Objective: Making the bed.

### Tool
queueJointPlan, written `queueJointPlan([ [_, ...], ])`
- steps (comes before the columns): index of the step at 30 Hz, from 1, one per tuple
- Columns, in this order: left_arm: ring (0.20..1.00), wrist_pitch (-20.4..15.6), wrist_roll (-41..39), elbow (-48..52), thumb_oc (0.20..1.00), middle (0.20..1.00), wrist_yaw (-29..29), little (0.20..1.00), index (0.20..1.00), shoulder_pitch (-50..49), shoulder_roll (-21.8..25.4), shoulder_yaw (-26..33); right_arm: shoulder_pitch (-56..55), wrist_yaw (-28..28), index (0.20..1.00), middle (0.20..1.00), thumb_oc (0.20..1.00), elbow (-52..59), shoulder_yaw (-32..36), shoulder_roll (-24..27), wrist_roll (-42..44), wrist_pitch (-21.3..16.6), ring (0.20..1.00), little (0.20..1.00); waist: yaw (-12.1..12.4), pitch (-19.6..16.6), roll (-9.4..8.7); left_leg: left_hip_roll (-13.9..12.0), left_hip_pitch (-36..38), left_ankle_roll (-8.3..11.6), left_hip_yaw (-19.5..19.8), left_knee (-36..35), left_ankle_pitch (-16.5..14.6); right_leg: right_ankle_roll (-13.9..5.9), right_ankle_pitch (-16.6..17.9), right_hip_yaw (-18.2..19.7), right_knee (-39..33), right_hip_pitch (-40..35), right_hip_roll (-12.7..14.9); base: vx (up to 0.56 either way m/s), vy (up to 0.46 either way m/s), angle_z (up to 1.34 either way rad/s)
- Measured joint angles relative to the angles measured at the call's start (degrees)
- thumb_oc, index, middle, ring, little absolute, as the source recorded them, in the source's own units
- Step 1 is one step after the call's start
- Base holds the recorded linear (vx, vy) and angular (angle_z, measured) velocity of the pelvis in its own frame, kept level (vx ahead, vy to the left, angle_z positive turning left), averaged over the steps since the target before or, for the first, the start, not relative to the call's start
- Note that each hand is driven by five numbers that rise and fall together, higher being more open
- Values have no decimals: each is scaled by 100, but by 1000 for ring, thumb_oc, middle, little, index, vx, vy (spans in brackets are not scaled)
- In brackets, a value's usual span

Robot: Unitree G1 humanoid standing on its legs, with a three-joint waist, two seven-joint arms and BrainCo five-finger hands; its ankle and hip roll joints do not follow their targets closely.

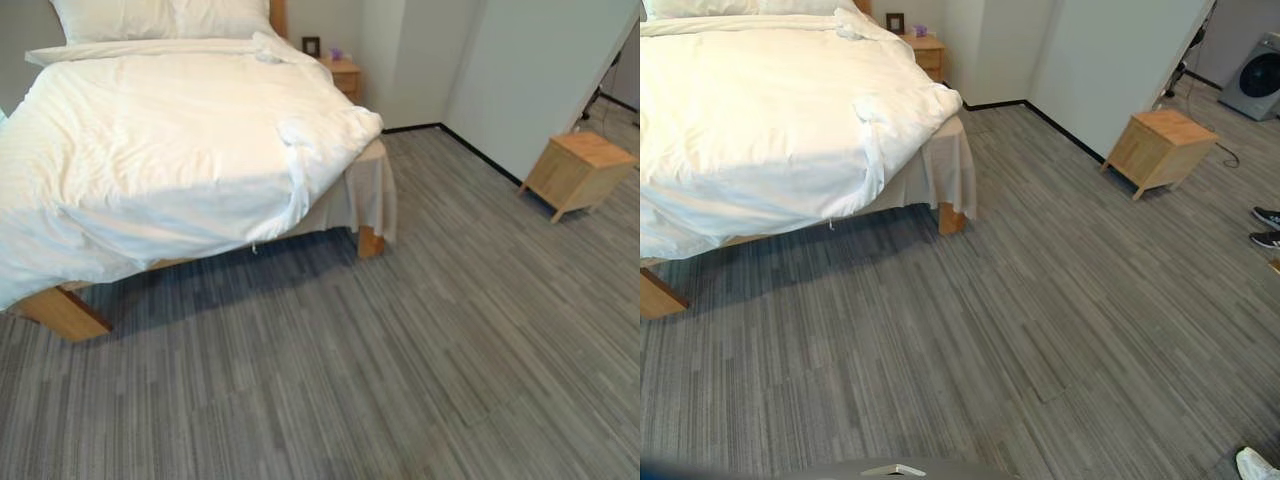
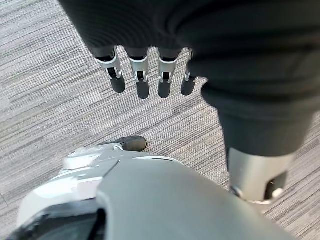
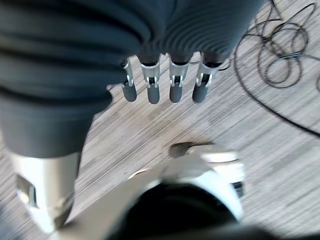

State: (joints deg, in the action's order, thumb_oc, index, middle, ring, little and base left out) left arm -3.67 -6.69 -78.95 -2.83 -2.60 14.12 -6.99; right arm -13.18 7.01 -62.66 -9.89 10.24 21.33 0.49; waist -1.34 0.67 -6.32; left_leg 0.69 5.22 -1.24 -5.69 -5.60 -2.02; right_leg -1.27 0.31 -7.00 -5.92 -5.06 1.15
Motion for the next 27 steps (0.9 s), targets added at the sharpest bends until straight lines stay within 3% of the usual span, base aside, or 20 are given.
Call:
queueJointPlan([
  [7, 1000, 0, -3, 57, 1000, 1000, 5, 1000, 1000, 8, 52, -171, 58, 34, 1000, 1000, 1000, 1020, -192, 1, 0, 15, 1000, 1000, 4, -96, -36, 6, -1, -1, 2, 1, 0, 5, 7, -3, 3, -11, 6, 0, 0, 0],
  [13, 1000, 172, -433, 121, 1000, 1000, -70, 1000, 1000, 50, -18, 121, 11, 60, 1000, 1000, 1000, 2404, -192, 149, 340, 153, 1000, 1000, -16, -170, 42, 5, 26, -4, -32, 14, 3, -6, 31, 41, 7, -18, 3, -2, 19, -3],
  [16, 1000, 56, -818, 1368, 1000, 1000, 145, 1000, 1000, 140, 50, 55, 258, -62, 1000, 1000, 1000, 3457, -180, 281, 820, -9, 1000, 1000, 2, -222, 180, 9, 40, -16, -32, -1, 14, -17, 46, 45, 14, -31, 13, -21, 55, 4],
  [17, 1000, -185, -1250, 2027, 1000, 1000, 202, 1000, 1000, 235, 167, -233, 1410, -35, 1000, 1000, 1000, 607, 192, 147, 855, -522, 1000, 1000, 14, -238, 160, 17, -14, -3, 42, -1, 24, -35, 34, -39, 45, -35, 28, -20, 66, 20],
  [18, 1000, -189, -1376, 2517, 1000, 1000, 237, 1000, 1000, 375, 205, -269, 1438, -297, 1000, 1000, 1000, 586, 242, 307, 830, -162, 1000, 1000, 136, -233, 195, 46, -39, -15, 76, -1, 40, -50, 33, -58, 37, -24, 43, -21, 38, 26],
  [19, 1000, -235, -1582, 3495, 1000, 1000, 269, 1000, 1000, 182, 316, -211, 1065, -286, 1000, 1000, 1000, 1440, 255, 552, 796, -153, 1000, 1000, 182, -181, 267, 62, -99, -21, 122, -2, 44, -61, 26, -89, 35, 13, 60, -8, 25, 16],
  [20, 1000, -340, -1670, 3847, 1000, 1000, 267, 1000, 1000, 122, 385, -179, 938, -280, 1000, 1000, 1000, 1744, 336, 640, 797, -256, 1000, 1000, 148, -153, 284, 71, -94, -36, 137, -1, 59, -72, 50, -109, 35, 30, 68, -7, 22, 13],
  [21, 1000, -582, -2032, 4131, 1000, 1000, 286, 1000, 1000, 245, 484, -31, 912, -309, 1000, 1000, 1000, 1975, 566, 732, 795, -579, 1000, 1000, 126, -96, 406, 85, -87, -54, 145, 29, 95, -86, 68, -136, 28, 8, 83, -6, 20, 5],
  [24, 1000, -605, -2495, 4668, 1000, 1000, 404, 1000, 1000, 355, 488, 198, 951, -449, 1000, 1000, 1000, 2257, 523, 797, 794, -633, 1000, 1000, 119, -29, 514, 93, -72, -55, 171, 28, 95, -87, 70, -168, 27, -17, 89, -6, 14, 5],
  [27, 1000, -661, -2699, 4527, 1000, 1000, 439, 1000, 1000, 412, 268, 230, 984, -465, 1000, 1000, 1000, 2418, 357, 655, 795, -701, 1000, 1000, 134, 39, 499, 84, -68, -55, 167, 29, 102, -82, 73, -163, 25, -13, 80, 0, 0, 0],
])
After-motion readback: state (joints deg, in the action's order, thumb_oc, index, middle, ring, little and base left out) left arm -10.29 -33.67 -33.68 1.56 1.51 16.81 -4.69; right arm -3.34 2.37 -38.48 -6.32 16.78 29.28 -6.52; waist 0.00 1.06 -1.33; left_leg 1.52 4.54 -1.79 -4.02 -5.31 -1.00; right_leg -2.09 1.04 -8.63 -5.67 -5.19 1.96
